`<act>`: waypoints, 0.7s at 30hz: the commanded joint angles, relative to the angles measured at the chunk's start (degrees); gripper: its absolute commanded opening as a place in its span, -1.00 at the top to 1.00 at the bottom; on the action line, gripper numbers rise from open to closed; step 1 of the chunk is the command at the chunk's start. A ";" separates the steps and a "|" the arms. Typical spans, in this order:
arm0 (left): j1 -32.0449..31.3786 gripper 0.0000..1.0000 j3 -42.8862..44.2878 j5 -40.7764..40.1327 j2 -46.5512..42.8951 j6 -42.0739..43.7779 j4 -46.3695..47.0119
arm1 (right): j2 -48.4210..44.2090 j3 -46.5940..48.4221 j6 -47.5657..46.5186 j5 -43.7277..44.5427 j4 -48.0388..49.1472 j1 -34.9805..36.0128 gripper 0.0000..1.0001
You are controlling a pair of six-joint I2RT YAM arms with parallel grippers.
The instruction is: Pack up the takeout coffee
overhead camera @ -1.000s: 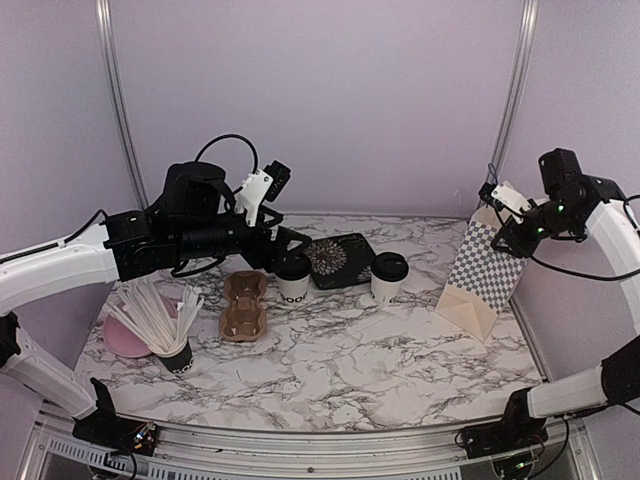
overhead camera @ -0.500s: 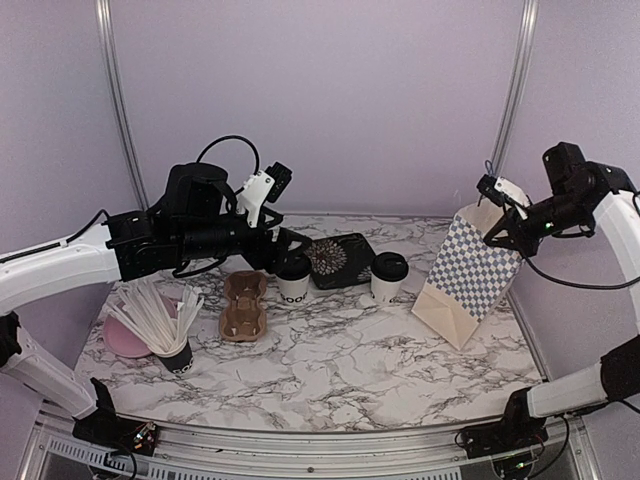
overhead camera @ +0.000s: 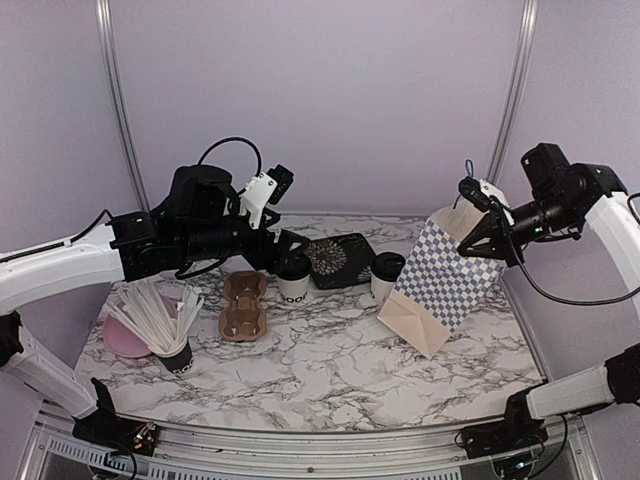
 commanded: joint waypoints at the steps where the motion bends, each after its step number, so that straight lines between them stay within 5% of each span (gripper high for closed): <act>1: -0.14 -0.72 2.26 -3.59 1.29 1.91 -2.26 | 2.39 0.73 0.13 -7.94 -0.47 6.38 1.00; 7: -0.06 -0.72 2.26 -5.25 1.66 2.48 -2.45 | 6.93 3.65 1.21 -8.94 -0.49 10.98 0.92; 11: -0.06 -0.73 2.29 -5.46 1.79 2.56 -2.48 | 9.47 9.43 0.89 -9.33 -0.45 10.95 0.43; 13: -0.06 -0.73 2.29 -5.31 1.66 2.51 -2.64 | 10.54 13.18 -0.10 -8.17 -0.50 10.58 0.34; 21: -0.22 -0.70 2.65 -0.54 0.75 2.14 -3.10 | 18.29 32.37 1.91 -9.40 0.58 -2.11 0.33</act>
